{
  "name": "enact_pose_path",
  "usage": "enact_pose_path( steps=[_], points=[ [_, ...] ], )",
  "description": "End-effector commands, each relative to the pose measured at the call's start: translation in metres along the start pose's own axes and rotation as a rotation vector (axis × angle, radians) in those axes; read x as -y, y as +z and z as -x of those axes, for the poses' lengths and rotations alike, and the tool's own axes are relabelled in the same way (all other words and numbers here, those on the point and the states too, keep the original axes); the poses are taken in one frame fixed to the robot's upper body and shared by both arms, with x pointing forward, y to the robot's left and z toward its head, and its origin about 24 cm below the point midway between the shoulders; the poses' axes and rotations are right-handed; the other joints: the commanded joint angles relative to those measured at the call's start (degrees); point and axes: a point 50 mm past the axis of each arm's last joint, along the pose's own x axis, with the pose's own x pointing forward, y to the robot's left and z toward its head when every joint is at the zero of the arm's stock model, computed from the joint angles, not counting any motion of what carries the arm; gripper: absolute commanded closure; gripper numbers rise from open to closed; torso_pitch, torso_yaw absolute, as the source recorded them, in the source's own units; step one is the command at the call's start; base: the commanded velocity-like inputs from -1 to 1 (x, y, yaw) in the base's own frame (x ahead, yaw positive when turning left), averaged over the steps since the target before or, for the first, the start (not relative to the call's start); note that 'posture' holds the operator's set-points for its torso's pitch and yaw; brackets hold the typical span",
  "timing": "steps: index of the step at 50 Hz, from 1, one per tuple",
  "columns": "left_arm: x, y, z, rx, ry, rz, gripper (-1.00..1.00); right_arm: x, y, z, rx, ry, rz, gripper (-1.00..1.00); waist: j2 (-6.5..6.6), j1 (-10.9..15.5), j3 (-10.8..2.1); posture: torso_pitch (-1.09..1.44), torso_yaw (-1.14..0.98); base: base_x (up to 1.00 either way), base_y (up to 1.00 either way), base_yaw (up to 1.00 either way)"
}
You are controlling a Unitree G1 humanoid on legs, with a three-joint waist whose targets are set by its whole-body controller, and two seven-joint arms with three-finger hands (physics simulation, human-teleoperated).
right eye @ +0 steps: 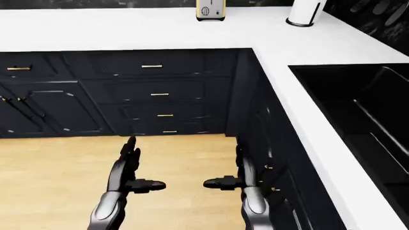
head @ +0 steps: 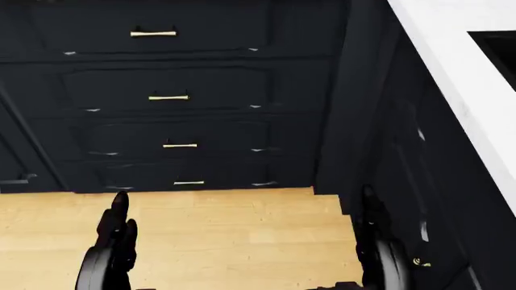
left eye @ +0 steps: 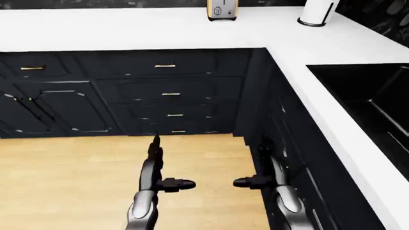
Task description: Push down the lever of the toaster to turn it on.
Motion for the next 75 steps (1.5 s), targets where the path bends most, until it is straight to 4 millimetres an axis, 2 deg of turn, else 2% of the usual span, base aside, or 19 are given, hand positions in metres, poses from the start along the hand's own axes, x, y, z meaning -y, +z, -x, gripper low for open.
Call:
enact_pose_path(
  steps=[1,3,4,5,7,8,16,22,25,32,39,47,51,52,55,61,66,69,75],
  points=[
    [0.003,0.035,-0.003,0.199,0.016,-0.04,-1.0,-0.001,0.034,-0.005,0.175,0.001,0.044,-1.0,-0.45,-0.12,-0.05,0.0,0.0,0.0,0.0,0.0],
    [0.002,0.033,-0.004,0.193,0.018,-0.051,-1.0,-0.005,0.034,-0.009,0.201,0.047,-0.036,-1.0,-0.09,0.48,-3.46,0.0,0.0,0.0,0.0,0.0],
    [0.002,0.031,-0.005,0.191,0.023,-0.064,-1.0,-0.006,0.036,-0.009,0.199,0.045,-0.022,-1.0,-0.03,0.42,-2.98,0.0,0.0,0.0,0.0,0.0],
    [0.002,0.029,-0.006,0.179,0.021,-0.055,-1.0,-0.008,0.037,-0.011,0.195,0.048,-0.012,-1.0,-0.34,0.32,-1.02,0.0,0.0,0.0,0.0,0.0],
    [0.002,0.027,-0.005,0.17,0.013,-0.086,-1.0,-0.011,0.041,-0.011,0.189,0.073,-0.025,-1.0,-0.38,0.4,-4.03,0.0,0.0,0.0,0.0,0.0],
    [0.001,0.028,-0.003,0.185,0.041,-0.109,-1.0,-0.01,0.036,-0.012,0.185,0.069,-0.033,-1.0,-0.33,0.39,-4.39,0.0,0.0,0.0,0.0,0.0],
    [0.006,0.028,-0.021,0.121,-0.052,0.049,-1.0,0.001,0.038,-0.02,0.145,0.011,0.0,-1.0,-0.27,0.57,-4.74,0.0,0.0,0.0,0.0,0.0],
    [0.006,0.079,-0.047,0.097,-0.118,0.145,-1.0,0.015,0.062,-0.038,0.158,0.016,0.031,-1.0,-0.35,0.55,-5.32,0.0,0.0,0.0,0.0,0.0],
    [0.0,0.123,-0.057,0.155,-0.098,0.143,-1.0,0.015,0.096,-0.039,0.205,0.075,0.045,-1.0,-0.29,0.51,-5.73,0.0,0.0,0.0,0.0,0.0],
    [-0.01,0.184,-0.087,0.157,-0.056,0.162,-1.0,0.038,0.153,-0.051,0.183,0.019,0.168,-1.0,-0.43,0.4,-5.66,0.0,0.0,0.0,0.0,0.0],
    [0.004,0.247,-0.082,0.269,-0.082,0.031,-1.0,0.046,0.215,-0.047,0.217,0.005,0.191,-1.0,-0.67,0.62,-4.92,0.0,0.0,0.0,0.0,0.0],
    [-0.006,0.294,-0.087,0.305,-0.054,-0.024,-1.0,0.051,0.25,-0.048,0.233,-0.014,0.205,-1.0,-0.87,0.56,-4.1,0.0,0.0,0.0,0.0,0.0],
    [-0.01,0.304,-0.088,0.319,-0.04,-0.044,-1.0,0.051,0.258,-0.044,0.237,-0.017,0.22,-1.0,-0.84,0.62,-3.96,0.0,0.0,0.0,0.0,0.0],
    [-0.011,0.305,-0.088,0.321,-0.037,-0.046,-1.0,0.051,0.259,-0.044,0.235,-0.021,0.226,-1.0,-0.58,0.58,-5.31,0.0,0.0,0.18,0.0,0.0],
    [-0.013,0.31,-0.086,0.334,-0.027,-0.053,-1.0,0.051,0.264,-0.041,0.237,-0.03,0.245,-1.0,-0.33,0.52,-2.62,0.0,0.0,0.26,0.0,0.0],
    [-0.014,0.31,-0.079,0.344,-0.025,-0.063,-1.0,0.05,0.268,-0.039,0.235,-0.033,0.261,-1.0,-1.31,0.48,-2.43,0.0,0.0,0.27,0.0,0.0],
    [-0.013,0.314,-0.076,0.348,-0.024,-0.068,-1.0,0.051,0.266,-0.04,0.233,-0.037,0.262,-1.0,0.04,0.47,-2.99,0.0,0.0,0.28,0.0,0.0],
    [-0.012,0.316,-0.075,0.353,-0.025,-0.074,-1.0,0.048,0.265,-0.038,0.229,-0.035,0.274,-1.0,3.67,0.14,-3.23,0.0,0.0,0.29,0.0,0.0],
    [-0.013,0.315,-0.074,0.353,-0.019,-0.078,-1.0,0.049,0.265,-0.037,0.231,-0.042,0.276,-1.0,2.49,0.39,-3.52,0.0,0.0,0.29,0.0,0.0]
  ],
)
